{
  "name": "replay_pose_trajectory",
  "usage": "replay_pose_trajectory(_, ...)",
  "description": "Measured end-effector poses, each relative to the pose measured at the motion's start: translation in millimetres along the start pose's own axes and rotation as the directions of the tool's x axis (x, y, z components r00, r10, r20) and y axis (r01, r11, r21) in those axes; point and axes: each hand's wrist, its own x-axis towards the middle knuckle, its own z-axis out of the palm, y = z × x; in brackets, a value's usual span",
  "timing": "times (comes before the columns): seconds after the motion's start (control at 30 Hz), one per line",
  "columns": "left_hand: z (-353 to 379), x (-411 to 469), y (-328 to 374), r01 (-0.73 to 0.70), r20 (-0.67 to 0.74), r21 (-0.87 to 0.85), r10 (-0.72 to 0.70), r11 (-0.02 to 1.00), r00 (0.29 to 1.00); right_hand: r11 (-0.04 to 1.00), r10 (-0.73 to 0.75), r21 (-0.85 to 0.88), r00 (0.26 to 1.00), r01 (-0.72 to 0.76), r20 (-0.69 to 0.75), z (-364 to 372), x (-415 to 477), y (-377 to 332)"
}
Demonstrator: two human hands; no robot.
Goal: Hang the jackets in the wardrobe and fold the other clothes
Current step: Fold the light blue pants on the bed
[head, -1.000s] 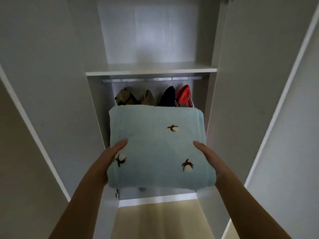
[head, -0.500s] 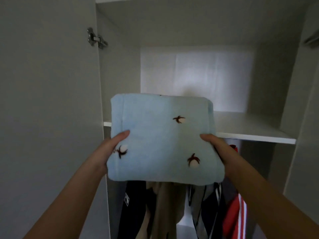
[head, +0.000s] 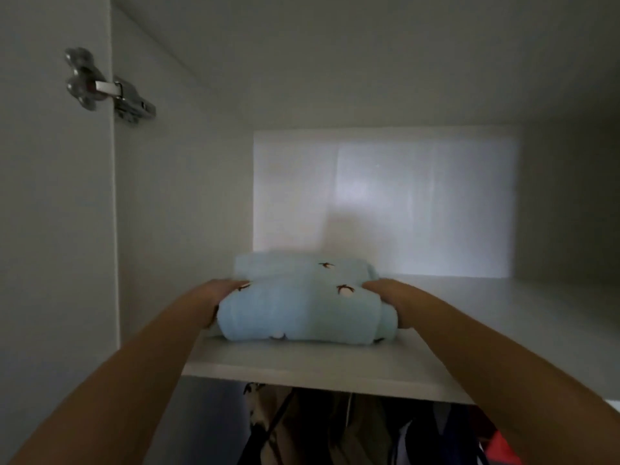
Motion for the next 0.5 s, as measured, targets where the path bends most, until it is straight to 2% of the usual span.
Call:
replay_pose_trajectory(0.07, -8.0, 17.4, 9.3, 0.038, -0.086, 0.351, -0.009, 0.936, 0.996, 0.984, 0.001, -0.180, 1.000, 0.000, 0.002, -0.6, 13.5, -1.1)
replay_pose_trajectory(0.1, -12.8, 24.3, 19.3, 0.035, -0.142, 0.554, 0.053, 0.832, 0.989, 0.934, -0.040, -0.356, 0.999, 0.028, -0.025, -4.1, 20.3, -8.1)
replay_pose_trajectory(0.13, -14.5, 27.1, 30.9, -0.005, -0.163, 0.707, 0.171, 0.707, 0.972, 0.836, -0.122, -0.543, 0.992, 0.081, -0.040, -7.1, 23.0, -18.9)
replay_pose_trajectory(0.17, -11.7, 30.8, 41.8, -0.083, -0.133, 0.788, 0.300, 0.611, 0.945, 0.764, -0.216, -0.625, 0.976, 0.157, -0.018, -6.9, 24.8, -29.6)
replay_pose_trajectory(0.2, -4.0, 35.6, 50.5, -0.185, -0.058, 0.811, 0.391, 0.554, 0.918, 0.712, -0.282, -0.662, 0.959, 0.235, 0.037, -4.4, 26.6, -39.0)
replay_pose_trajectory(0.23, 8.1, 39.5, 54.9, -0.288, 0.050, 0.805, 0.424, 0.519, 0.904, 0.662, -0.314, -0.686, 0.943, 0.300, 0.110, 1.3, 29.8, -43.1)
replay_pose_trajectory(0.3, 38.4, 53.7, 43.4, -0.394, 0.247, 0.807, 0.355, 0.439, 0.902, 0.488, -0.268, -0.804, 0.935, 0.340, 0.232, 21.1, 42.3, -35.5)
replay_pose_trajectory(0.33, 50.7, 63.1, 31.6, -0.389, 0.288, 0.836, 0.293, 0.388, 0.912, 0.383, -0.224, -0.861, 0.938, 0.334, 0.264, 29.7, 54.0, -24.8)
replay_pose_trajectory(0.37, 57.5, 74.4, 20.8, -0.368, 0.290, 0.864, 0.258, 0.344, 0.922, 0.331, -0.190, -0.891, 0.947, 0.311, 0.260, 35.8, 66.3, -15.6)
replay_pose_trajectory(0.5, 52.8, 124.9, 13.8, -0.335, 0.270, 0.883, 0.227, 0.330, 0.936, 0.339, -0.141, -0.915, 0.973, 0.220, 0.181, 46.1, 113.0, -12.7)
